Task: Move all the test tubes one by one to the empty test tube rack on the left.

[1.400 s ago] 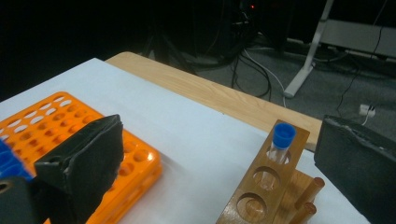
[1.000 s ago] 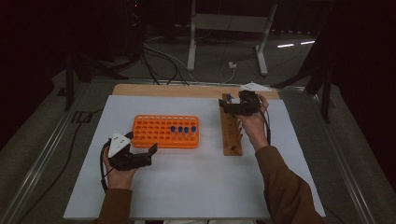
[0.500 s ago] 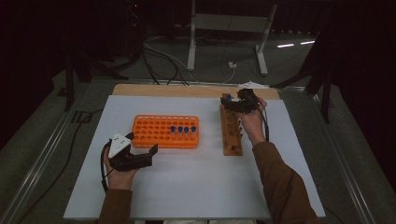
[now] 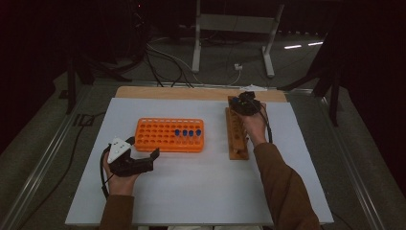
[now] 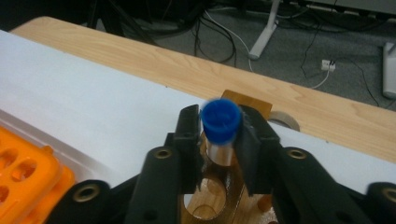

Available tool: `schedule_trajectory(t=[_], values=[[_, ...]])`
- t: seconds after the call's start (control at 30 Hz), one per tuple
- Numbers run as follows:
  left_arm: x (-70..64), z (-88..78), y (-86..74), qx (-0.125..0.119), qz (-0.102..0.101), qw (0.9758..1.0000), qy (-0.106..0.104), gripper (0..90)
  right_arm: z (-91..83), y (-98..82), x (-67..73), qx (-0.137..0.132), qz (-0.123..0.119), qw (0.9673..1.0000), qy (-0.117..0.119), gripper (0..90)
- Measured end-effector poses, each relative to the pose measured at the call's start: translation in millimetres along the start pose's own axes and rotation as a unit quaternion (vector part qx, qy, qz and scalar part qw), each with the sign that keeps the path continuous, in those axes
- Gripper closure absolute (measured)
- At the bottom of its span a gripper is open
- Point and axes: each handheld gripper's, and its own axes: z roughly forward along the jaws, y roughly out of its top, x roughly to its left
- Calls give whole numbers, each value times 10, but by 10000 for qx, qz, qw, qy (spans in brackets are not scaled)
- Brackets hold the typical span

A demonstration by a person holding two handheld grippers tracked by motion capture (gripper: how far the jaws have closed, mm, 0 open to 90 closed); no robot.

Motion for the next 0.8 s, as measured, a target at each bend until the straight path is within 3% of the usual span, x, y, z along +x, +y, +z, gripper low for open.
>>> schedule_trajectory(t=[0.33, 0.43, 0.8], values=[[-16, 2, 2, -4, 15, 10000, -27, 7, 61, -32, 2, 139, -48, 9998, -136, 749], [-15, 0, 4, -16, 16, 10000, -30, 7, 72, -39, -13, 97, 59, 9998, -135, 752], [-22, 6, 2, 3, 19, 10000, -30, 7, 79, -47, 3, 59, 18, 9998, -192, 773]])
